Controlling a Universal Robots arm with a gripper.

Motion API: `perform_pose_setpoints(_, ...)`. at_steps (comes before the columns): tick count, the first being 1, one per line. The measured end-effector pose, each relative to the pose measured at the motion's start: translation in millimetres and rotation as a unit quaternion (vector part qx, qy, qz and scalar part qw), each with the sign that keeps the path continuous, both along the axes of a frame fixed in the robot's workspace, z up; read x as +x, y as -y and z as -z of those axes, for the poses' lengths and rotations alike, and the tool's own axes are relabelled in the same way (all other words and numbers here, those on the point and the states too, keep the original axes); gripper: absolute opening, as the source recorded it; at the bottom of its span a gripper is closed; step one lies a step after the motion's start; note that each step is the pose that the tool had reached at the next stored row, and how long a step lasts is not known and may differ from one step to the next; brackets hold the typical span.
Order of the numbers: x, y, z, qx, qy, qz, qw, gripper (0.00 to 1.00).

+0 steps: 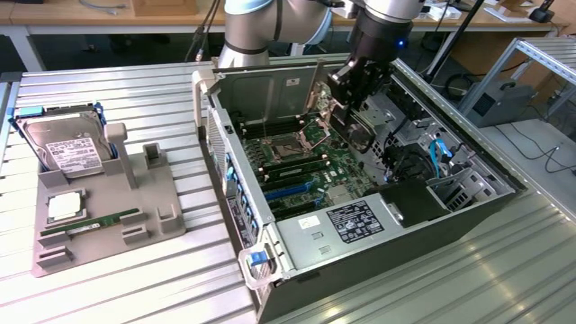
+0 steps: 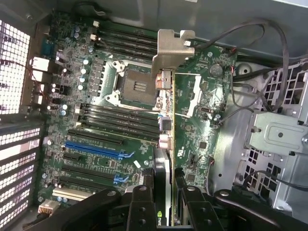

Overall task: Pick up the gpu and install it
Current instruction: 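Insert the gpu into the slot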

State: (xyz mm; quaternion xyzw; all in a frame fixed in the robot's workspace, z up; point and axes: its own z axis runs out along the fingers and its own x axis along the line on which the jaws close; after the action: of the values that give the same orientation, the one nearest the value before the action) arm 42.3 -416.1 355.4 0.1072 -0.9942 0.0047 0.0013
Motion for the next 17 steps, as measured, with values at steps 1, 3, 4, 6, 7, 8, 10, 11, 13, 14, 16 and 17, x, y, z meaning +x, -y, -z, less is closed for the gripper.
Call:
perform_pose_setpoints(1, 0.0, 0.0, 0.0, 0.0000, 0.0000, -0.006, 1.0000, 0.27)
perform_pose_setpoints(3, 0.0, 0.0, 0.0, 0.0000, 0.0000, -0.021, 0.9998, 0.27)
perform_pose_setpoints(4, 0.0, 0.0, 0.0, 0.0000, 0.0000, -0.028, 0.9996, 0.27)
perform_pose_setpoints(6, 0.0, 0.0, 0.0, 0.0000, 0.0000, -0.039, 0.9992, 0.27)
perform_pose_setpoints(7, 0.0, 0.0, 0.0, 0.0000, 0.0000, -0.046, 0.9989, 0.27)
perform_pose_setpoints(8, 0.0, 0.0, 0.0, 0.0000, 0.0000, -0.052, 0.9987, 0.27)
perform_pose_setpoints(10, 0.0, 0.0, 0.0, 0.0000, 0.0000, -0.068, 0.9977, 0.27)
perform_pose_setpoints(11, 0.0, 0.0, 0.0, 0.0000, 0.0000, -0.075, 0.9972, 0.27)
perform_pose_setpoints(13, 0.0, 0.0, 0.0, 0.0000, 0.0000, -0.086, 0.9963, 0.27)
perform_pose_setpoints(14, 0.0, 0.0, 0.0, 0.0000, 0.0000, -0.091, 0.9958, 0.27)
perform_pose_setpoints(16, 0.0, 0.0, 0.0, 0.0000, 0.0000, -0.100, 0.9950, 0.27)
perform_pose_setpoints(17, 0.0, 0.0, 0.0, 0.0000, 0.0000, -0.103, 0.9947, 0.27)
